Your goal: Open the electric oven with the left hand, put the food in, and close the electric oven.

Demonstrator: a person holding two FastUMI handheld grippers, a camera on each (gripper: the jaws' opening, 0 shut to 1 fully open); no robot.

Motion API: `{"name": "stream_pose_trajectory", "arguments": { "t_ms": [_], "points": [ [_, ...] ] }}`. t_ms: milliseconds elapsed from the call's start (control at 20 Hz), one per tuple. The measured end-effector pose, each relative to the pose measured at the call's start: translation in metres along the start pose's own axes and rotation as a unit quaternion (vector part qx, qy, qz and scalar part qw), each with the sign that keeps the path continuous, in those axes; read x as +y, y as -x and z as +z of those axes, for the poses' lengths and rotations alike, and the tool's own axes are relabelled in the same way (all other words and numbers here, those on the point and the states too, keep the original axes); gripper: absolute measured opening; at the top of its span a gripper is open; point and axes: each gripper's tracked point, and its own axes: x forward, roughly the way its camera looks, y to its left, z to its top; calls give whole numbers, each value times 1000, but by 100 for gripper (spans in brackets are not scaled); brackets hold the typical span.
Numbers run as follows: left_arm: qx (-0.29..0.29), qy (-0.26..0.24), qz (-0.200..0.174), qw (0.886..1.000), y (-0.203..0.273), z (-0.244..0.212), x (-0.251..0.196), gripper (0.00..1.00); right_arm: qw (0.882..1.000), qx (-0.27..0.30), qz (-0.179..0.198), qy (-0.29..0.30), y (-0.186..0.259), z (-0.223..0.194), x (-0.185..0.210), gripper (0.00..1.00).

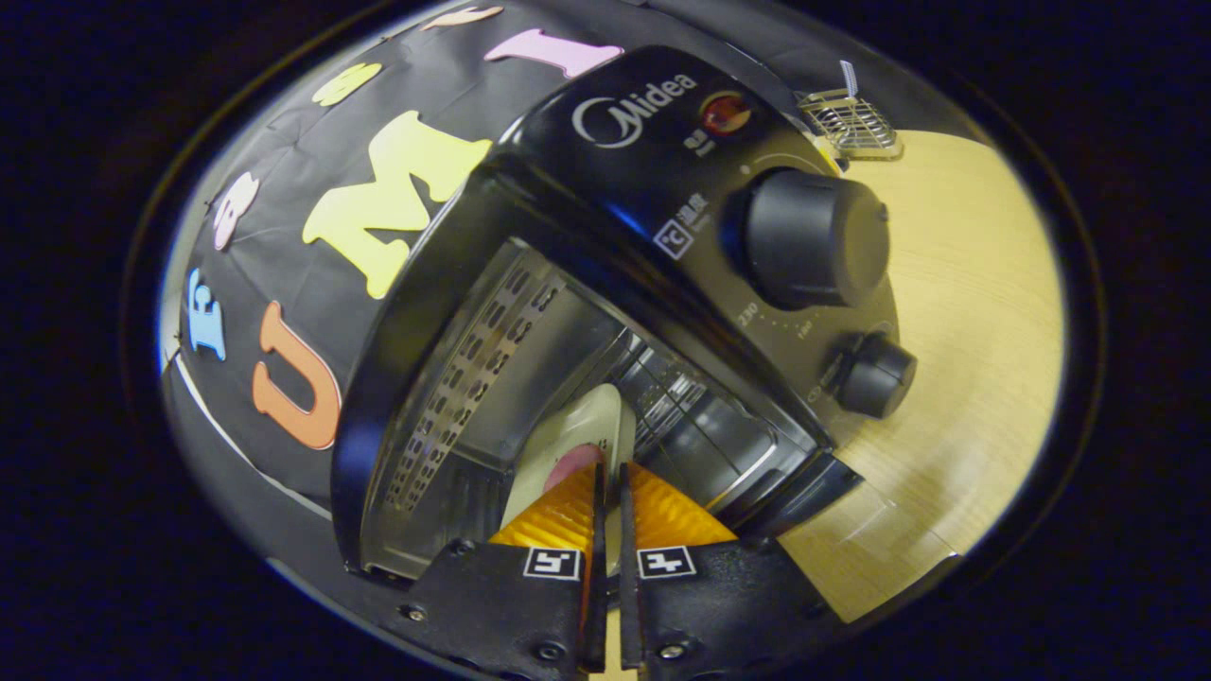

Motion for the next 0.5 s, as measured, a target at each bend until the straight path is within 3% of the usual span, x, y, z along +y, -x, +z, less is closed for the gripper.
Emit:
{"name": "stream_pose_trajectory", "arguments": {
  "t_ms": [100, 300, 450, 500],
  "points": [
    [0, -3, 1, 1000, 6, -1, 1, 98, 1000, -2, 20, 7, 8, 2, 7, 7],
    [-9, 3, -3, 1000, 21, 8, 2, 98, 999, 7, 38, 39, 27, -4, 11, 41],
    [-14, 5, -6, 1000, 32, 14, 2, 98, 998, 20, 41, 52, 49, -11, 5, 59],
    [-16, 4, -5, 1000, 35, 15, 2, 98, 997, 18, 53, 52, 59, -10, 5, 61]
  ]
}}
